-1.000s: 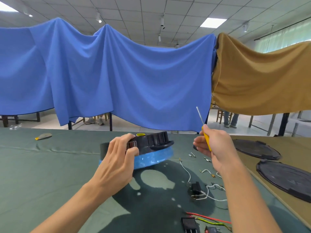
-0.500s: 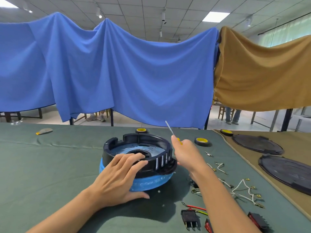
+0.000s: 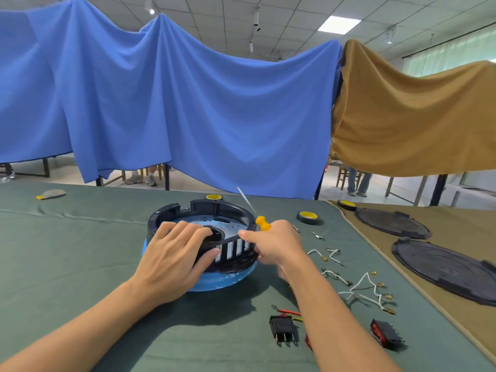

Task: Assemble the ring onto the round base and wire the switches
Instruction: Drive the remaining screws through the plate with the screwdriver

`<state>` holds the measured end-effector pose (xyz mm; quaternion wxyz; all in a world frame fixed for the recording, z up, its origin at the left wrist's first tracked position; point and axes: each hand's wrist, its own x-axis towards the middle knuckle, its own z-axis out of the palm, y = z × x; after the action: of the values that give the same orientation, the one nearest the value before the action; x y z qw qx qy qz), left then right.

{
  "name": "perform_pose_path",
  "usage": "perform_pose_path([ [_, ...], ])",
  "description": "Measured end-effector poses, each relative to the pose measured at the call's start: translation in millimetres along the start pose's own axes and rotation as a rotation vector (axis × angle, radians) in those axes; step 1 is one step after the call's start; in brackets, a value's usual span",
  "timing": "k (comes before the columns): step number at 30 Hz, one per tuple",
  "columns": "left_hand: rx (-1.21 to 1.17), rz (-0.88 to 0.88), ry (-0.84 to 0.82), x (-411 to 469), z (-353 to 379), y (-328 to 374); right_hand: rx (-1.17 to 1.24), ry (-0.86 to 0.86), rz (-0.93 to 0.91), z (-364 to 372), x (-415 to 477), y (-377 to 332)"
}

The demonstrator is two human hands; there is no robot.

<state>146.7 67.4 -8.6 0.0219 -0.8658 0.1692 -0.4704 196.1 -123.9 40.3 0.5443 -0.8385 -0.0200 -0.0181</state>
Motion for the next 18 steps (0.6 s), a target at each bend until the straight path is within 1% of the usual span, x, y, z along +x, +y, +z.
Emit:
perform_pose_path([
  [3, 0.053, -0.038, 0.034, 8.8, -3.8, 7.3, 0.133, -0.151, 0.056, -7.4, 0.8, -0.7],
  [4, 0.064, -0.053, 0.036, 13.6, -5.6, 12.7, 0.170, -0.178, 0.077, -12.1, 1.6, -0.3],
  [5, 0.071, -0.070, 0.033, 19.7, -6.9, 20.3, 0.174, -0.161, 0.085, -17.7, 4.5, 1.8],
  [7, 0.085, -0.124, -0.012, 35.5, -7.3, 42.1, 0.113, -0.046, 0.083, -31.7, 14.5, 9.0],
  [9, 0.120, -0.217, -0.130, 55.2, -3.3, 66.4, 0.039, 0.093, 0.092, -49.1, 24.8, 16.8],
  [11, 0.141, -0.361, -0.277, 72.0, 7.5, 85.0, 0.032, 0.201, 0.101, -66.5, 31.6, 22.6],
  [12, 0.152, -0.418, -0.333, 76.6, 14.9, 91.0, 0.025, 0.223, 0.111, -74.3, 33.9, 25.1],
  [14, 0.194, -0.473, -0.408, 78.6, 27.0, 97.8, -0.021, 0.210, 0.129, -84.4, 35.8, 29.7],
  [16, 0.235, -0.476, -0.426, 74.5, 34.6, 97.5, -0.052, 0.175, 0.129, -87.9, 38.2, 35.0],
  [18, 0.224, -0.434, -0.406, 68.8, 37.0, 91.8, -0.070, 0.148, 0.122, -88.0, 40.7, 37.7],
])
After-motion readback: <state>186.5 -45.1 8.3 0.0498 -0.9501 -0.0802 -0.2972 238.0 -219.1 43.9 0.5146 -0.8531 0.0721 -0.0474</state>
